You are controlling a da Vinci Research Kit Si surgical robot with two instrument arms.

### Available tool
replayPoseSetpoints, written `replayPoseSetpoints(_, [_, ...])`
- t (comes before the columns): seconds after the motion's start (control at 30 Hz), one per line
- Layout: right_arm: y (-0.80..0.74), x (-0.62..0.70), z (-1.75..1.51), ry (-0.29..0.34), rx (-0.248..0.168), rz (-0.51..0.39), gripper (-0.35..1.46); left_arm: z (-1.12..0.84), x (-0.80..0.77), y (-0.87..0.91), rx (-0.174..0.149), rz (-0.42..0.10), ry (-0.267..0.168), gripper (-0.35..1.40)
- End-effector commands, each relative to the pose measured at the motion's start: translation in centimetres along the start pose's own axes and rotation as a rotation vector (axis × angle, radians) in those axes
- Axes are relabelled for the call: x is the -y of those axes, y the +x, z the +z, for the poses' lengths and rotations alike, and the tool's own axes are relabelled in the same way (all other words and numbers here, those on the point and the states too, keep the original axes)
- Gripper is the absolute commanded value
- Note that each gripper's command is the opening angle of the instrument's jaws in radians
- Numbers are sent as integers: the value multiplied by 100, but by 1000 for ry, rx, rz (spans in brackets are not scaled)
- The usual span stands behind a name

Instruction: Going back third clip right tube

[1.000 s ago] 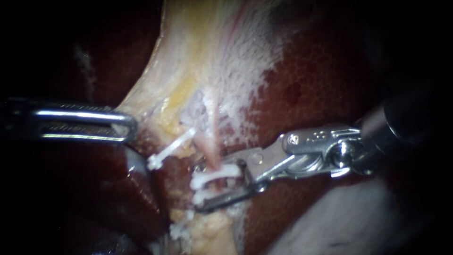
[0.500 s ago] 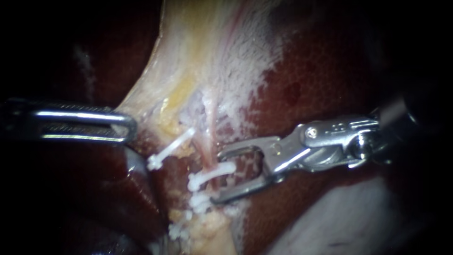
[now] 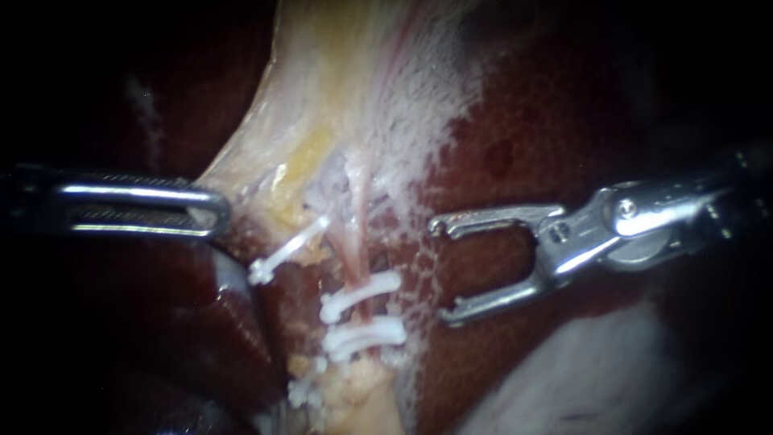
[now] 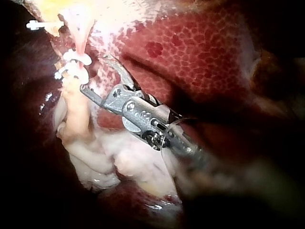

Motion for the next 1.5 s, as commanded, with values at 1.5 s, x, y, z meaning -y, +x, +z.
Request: replayPoseSetpoints(1.5, [14, 13, -4, 4, -2, -18, 60, 65, -34, 84, -50, -28, 4, -35])
